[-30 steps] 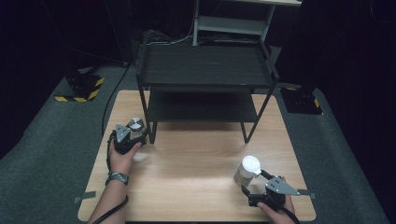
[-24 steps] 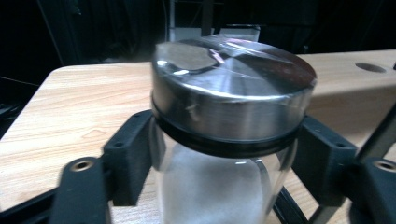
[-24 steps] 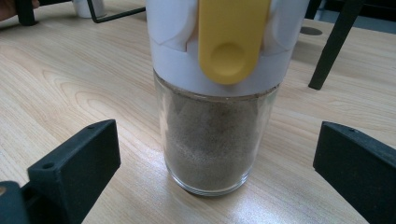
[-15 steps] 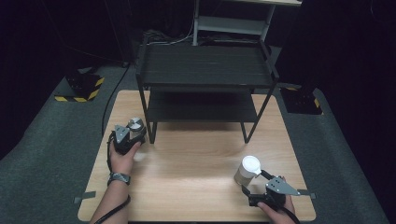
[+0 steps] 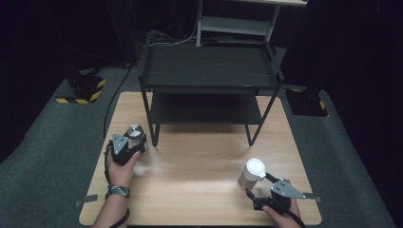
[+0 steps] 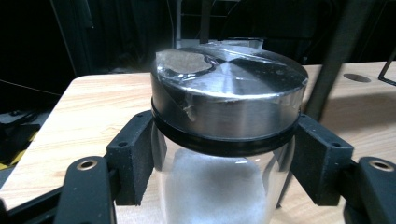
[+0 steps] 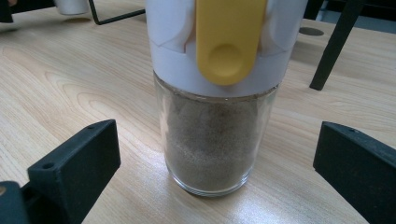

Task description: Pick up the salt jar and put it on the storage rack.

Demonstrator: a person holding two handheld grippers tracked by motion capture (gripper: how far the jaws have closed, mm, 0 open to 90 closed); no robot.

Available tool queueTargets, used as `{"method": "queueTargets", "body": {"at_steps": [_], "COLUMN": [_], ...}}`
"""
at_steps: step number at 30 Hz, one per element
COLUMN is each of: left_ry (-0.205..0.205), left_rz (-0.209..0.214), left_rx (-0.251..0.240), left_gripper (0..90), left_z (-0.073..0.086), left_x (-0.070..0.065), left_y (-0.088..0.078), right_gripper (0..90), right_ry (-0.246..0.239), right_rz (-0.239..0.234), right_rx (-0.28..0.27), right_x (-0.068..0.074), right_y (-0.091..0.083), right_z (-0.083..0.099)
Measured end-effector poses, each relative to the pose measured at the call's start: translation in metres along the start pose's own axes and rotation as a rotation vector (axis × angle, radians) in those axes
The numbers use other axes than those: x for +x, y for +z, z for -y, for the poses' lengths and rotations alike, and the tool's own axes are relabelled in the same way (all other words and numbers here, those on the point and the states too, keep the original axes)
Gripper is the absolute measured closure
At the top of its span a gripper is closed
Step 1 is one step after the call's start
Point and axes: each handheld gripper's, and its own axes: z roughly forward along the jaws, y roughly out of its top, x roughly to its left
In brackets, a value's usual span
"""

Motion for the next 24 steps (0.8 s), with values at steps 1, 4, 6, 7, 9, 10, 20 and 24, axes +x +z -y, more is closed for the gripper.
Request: {"method": "queueTargets", "body": {"at_steps": [1, 4, 6, 7, 9, 10, 20, 24], "left_ry": [-0.001, 0.005, 0.015, 0.018, 0.019, 0.019, 0.002, 0.009], "left_rz": [0.003, 0.004, 0.005, 0.007, 0.017, 0.021, 0.07, 0.103], "left_rx": [-0.001, 0.006, 0.009, 0.007, 0.001, -0.001, -0.025, -0.036], "left_gripper": [30.7, 30.7, 30.7, 30.7, 30.7, 30.7, 30.7, 30.7], "left_z": [0.0, -0.001, -0.001, -0.001, -0.001, -0.001, -0.004, -0.004], "left_x": [-0.001, -0.007, -0.012, -0.015, -0.019, -0.02, -0.046, -0.055], "left_y": [-0.003, -0.01, -0.018, -0.021, -0.028, -0.031, -0.06, -0.067], "right_gripper": [0.2, 0.2, 0.2, 0.2, 0.2, 0.2, 0.2, 0.2], "right_ry": [-0.001, -0.005, -0.007, -0.005, 0.0, 0.0, -0.003, 0.0], "right_rz": [0.0, 0.0, -0.002, -0.003, -0.005, -0.007, -0.004, -0.002], "right_rx": [0.0, 0.0, -0.003, -0.004, -0.005, -0.005, -0.007, -0.005], "right_x": [0.0, 0.0, 0.0, -0.001, -0.002, -0.002, -0.002, -0.002], "right_y": [0.0, 0.0, -0.001, -0.001, -0.001, -0.001, -0.001, -0.001], "right_z": [0.0, 0.0, 0.001, 0.001, 0.001, 0.001, 0.002, 0.001]}}
